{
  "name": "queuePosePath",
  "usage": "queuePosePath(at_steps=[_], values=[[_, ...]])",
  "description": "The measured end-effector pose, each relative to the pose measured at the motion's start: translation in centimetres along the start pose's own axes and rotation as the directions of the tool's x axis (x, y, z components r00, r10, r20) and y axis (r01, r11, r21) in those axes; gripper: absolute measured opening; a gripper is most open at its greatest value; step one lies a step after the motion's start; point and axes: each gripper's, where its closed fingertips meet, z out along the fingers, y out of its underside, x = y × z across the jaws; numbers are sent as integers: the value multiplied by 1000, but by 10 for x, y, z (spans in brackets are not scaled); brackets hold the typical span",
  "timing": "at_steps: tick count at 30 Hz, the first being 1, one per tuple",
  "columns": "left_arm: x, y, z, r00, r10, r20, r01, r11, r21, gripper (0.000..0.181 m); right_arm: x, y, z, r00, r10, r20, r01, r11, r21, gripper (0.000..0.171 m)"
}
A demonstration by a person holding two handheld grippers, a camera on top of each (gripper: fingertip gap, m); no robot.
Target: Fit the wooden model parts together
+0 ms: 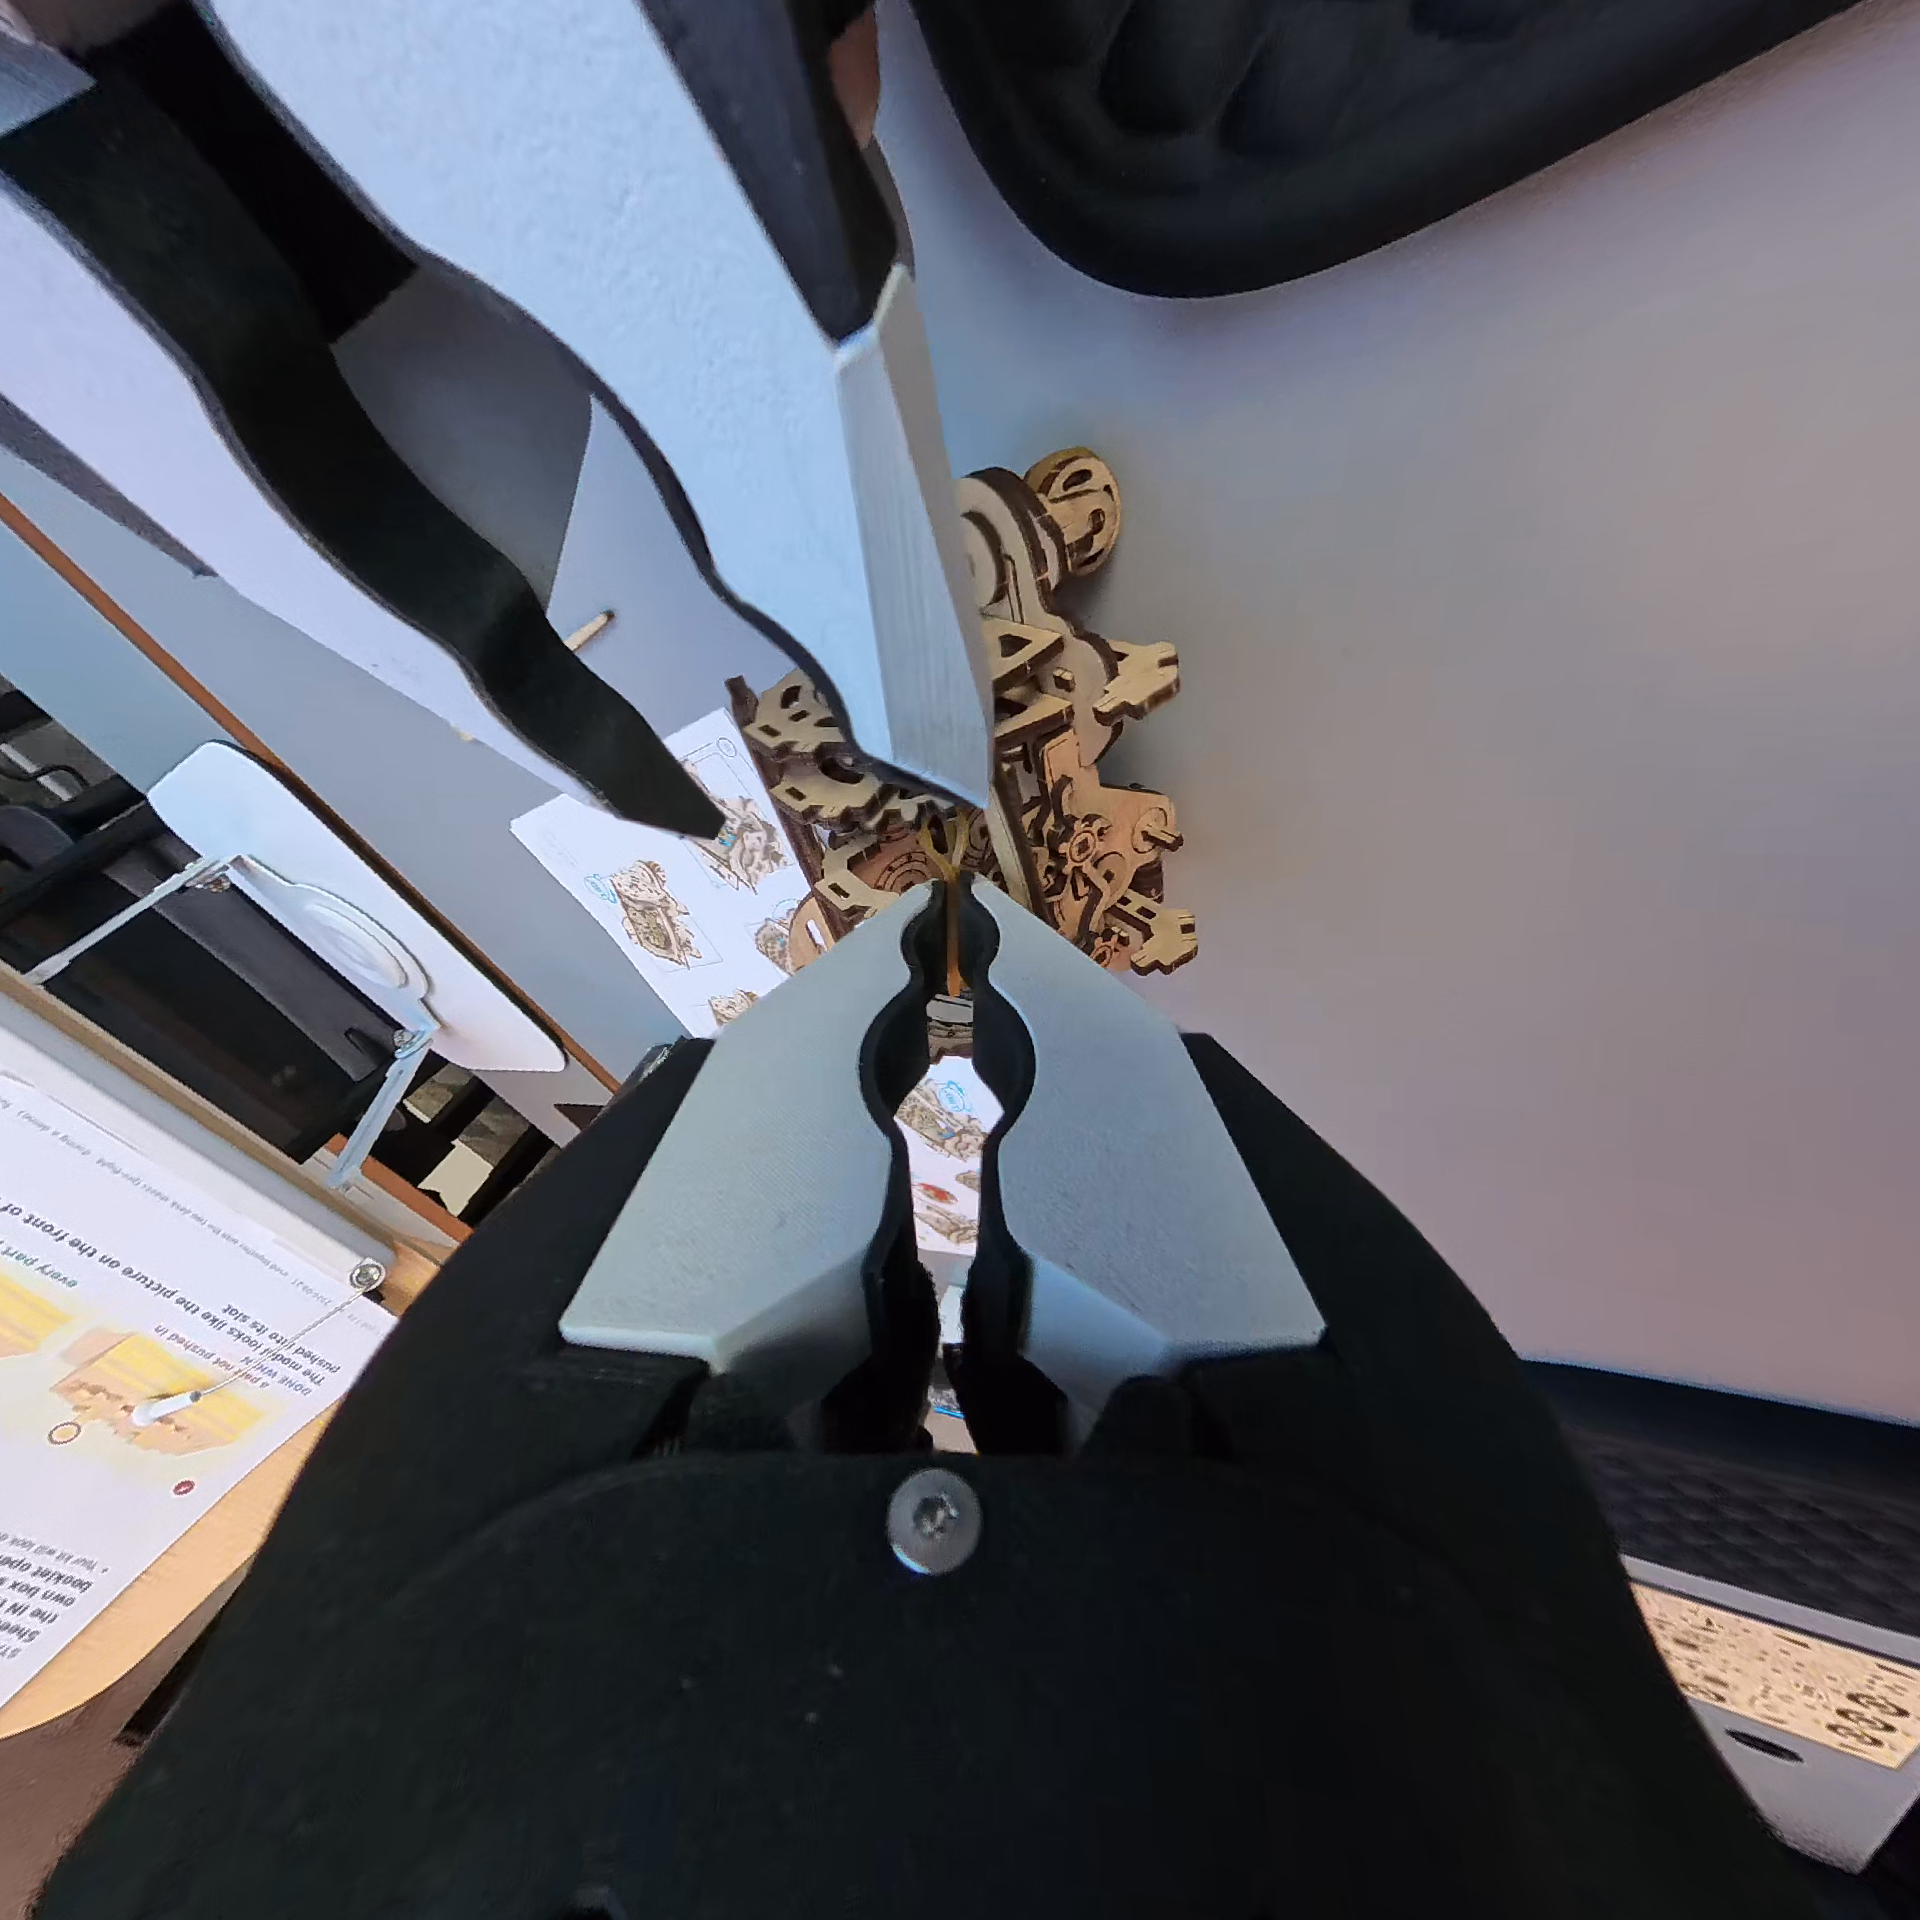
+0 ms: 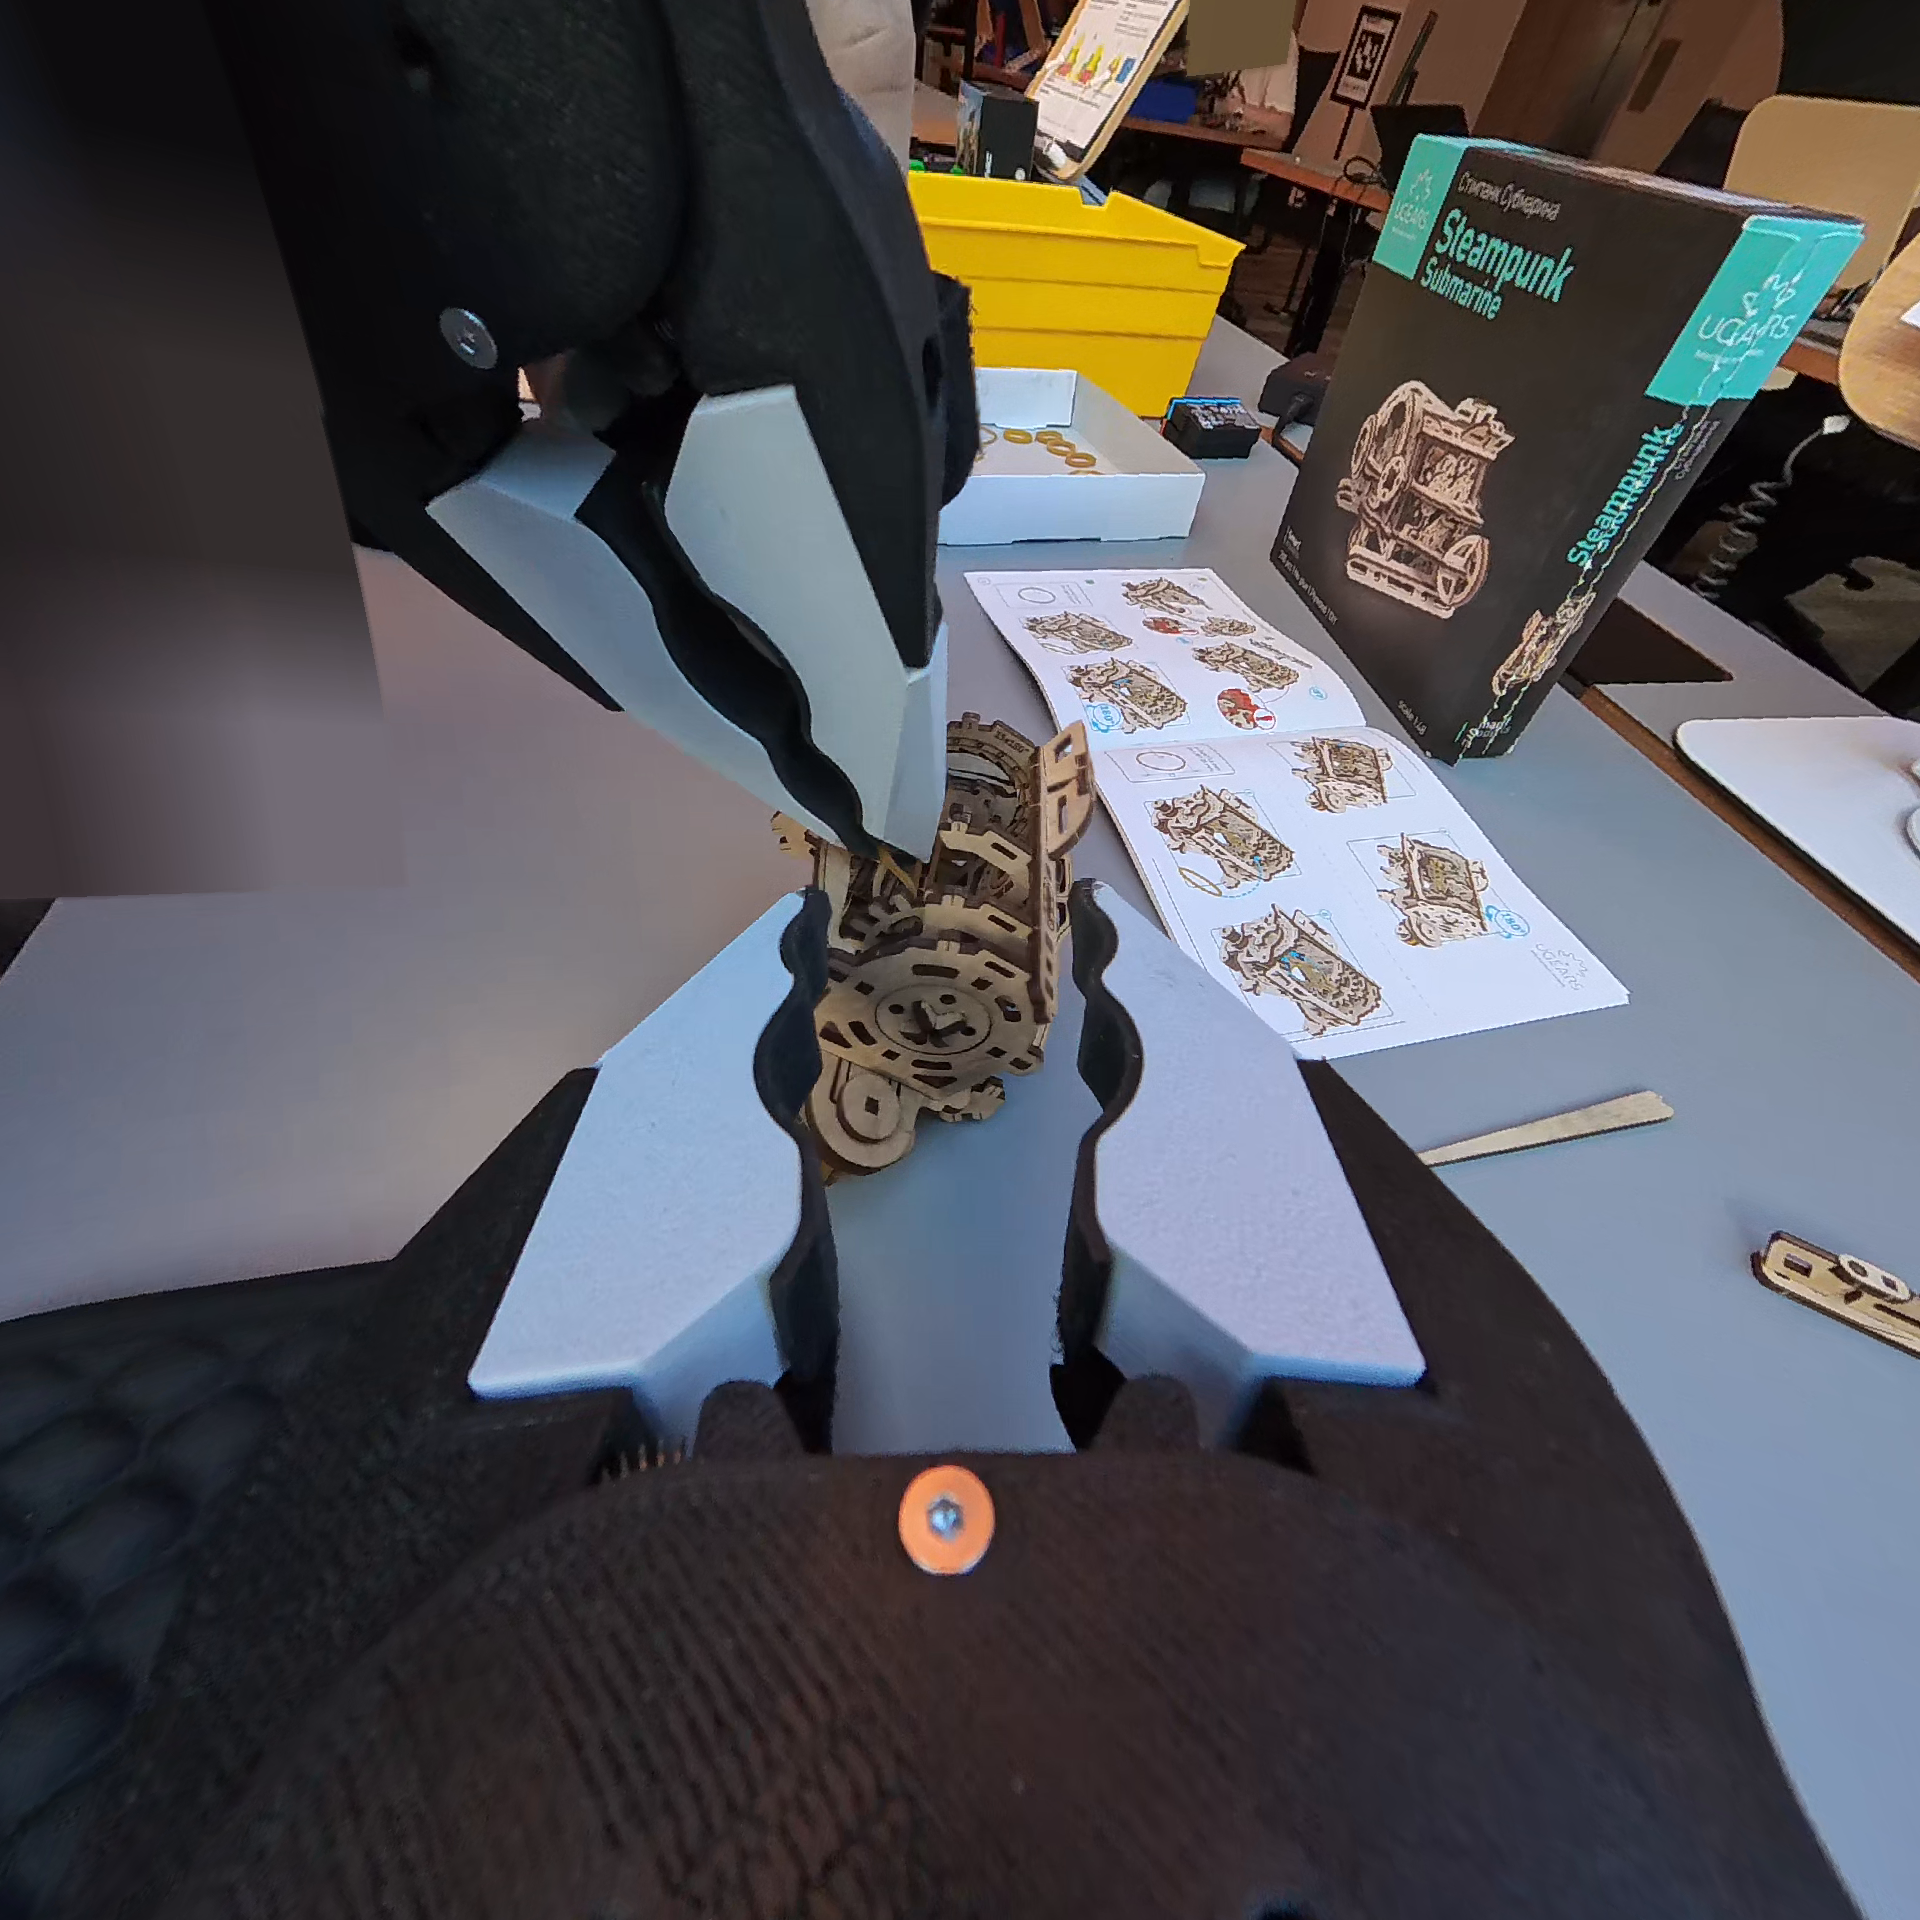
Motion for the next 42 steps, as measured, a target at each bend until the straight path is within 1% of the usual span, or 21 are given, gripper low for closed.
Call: queuePosePath(at_steps=[2,7,16,23,29,38,42], values=[[-3,0,0,1000,-1,22,1,1000,5,0,0,1,0,1000,-9,-1,9,1000,-9,46],[-4,-1,1,1000,-10,27,9,1000,11,0,-1,3,1,1000,-16,-3,16,1000,-23,46],[-7,-6,0,998,53,42,-48,994,-101,0,-2,0,0,1000,-24,-1,24,1000,-18,46],[-10,-7,2,999,20,46,-17,996,-83,0,-1,3,-2,1000,-26,1,26,999,-37,46],[-11,-2,6,997,53,61,-43,988,-148,0,-3,2,-2,999,-39,4,39,998,-39,47],[-16,1,10,1000,5,24,-1,983,-183,0,5,1,-9,1000,-16,-17,16,1000,-20,47],[-17,1,12,1000,20,18,-16,979,-203,0,17,4,-11,998,21,-57,-21,1000,0,52]])
